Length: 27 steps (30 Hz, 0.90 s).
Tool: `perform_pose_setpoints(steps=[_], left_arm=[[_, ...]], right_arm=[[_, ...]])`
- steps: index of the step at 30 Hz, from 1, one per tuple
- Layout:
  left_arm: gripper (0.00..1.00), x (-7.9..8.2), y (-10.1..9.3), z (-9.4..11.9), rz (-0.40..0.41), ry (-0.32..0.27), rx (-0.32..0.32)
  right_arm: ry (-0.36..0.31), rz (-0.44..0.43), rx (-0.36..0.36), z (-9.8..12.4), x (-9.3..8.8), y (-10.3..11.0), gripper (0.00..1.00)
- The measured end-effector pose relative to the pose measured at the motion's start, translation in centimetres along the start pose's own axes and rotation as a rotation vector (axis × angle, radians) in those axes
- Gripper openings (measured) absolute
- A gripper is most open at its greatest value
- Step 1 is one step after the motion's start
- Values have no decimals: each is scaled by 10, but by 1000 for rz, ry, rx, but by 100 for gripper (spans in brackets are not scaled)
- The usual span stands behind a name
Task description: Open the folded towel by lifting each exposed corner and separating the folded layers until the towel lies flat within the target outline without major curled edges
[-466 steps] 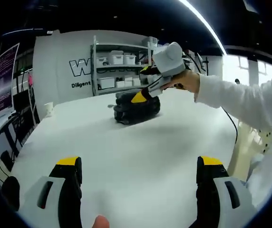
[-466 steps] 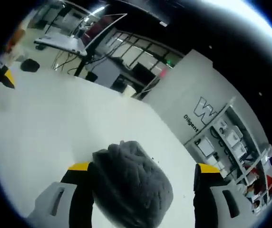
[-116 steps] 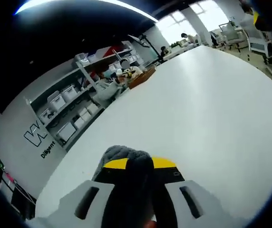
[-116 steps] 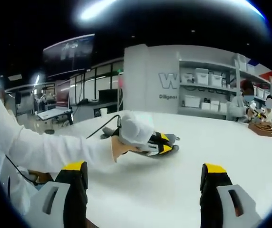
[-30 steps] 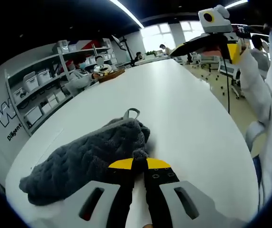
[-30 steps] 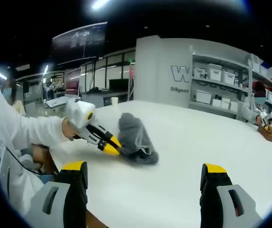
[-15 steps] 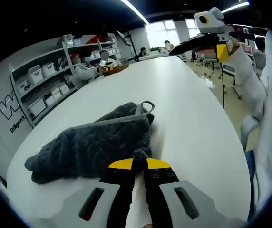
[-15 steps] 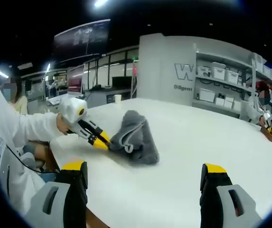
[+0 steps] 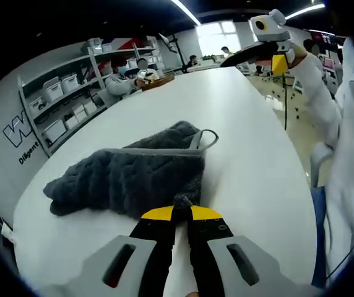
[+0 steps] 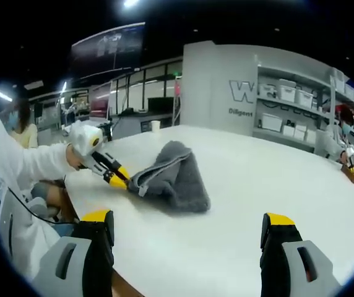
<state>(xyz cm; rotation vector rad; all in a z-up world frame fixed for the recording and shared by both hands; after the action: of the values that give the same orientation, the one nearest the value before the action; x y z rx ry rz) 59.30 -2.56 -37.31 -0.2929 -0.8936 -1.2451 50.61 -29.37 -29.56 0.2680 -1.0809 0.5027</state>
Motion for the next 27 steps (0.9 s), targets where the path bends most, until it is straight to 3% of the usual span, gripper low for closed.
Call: perform_pose_setpoints(steps=[27], left_arm=[[7, -45, 16, 39, 67, 80, 89]], right_arm=[[26, 11, 36, -8, -4, 10, 99]])
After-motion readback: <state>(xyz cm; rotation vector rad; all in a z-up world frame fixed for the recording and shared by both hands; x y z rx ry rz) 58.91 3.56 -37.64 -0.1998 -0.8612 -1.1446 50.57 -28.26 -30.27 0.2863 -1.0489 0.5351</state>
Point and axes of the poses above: the point that each gripper's makers call its tool centre point, and the gripper's own axes: z roughly backward along the fingers, y roughly to its left, x roughly out of its top, the point moved 5 cm from there along z, roughly backward along the fingers, and after that the axes turned 6 degrees about y, right-handed, at the moved point
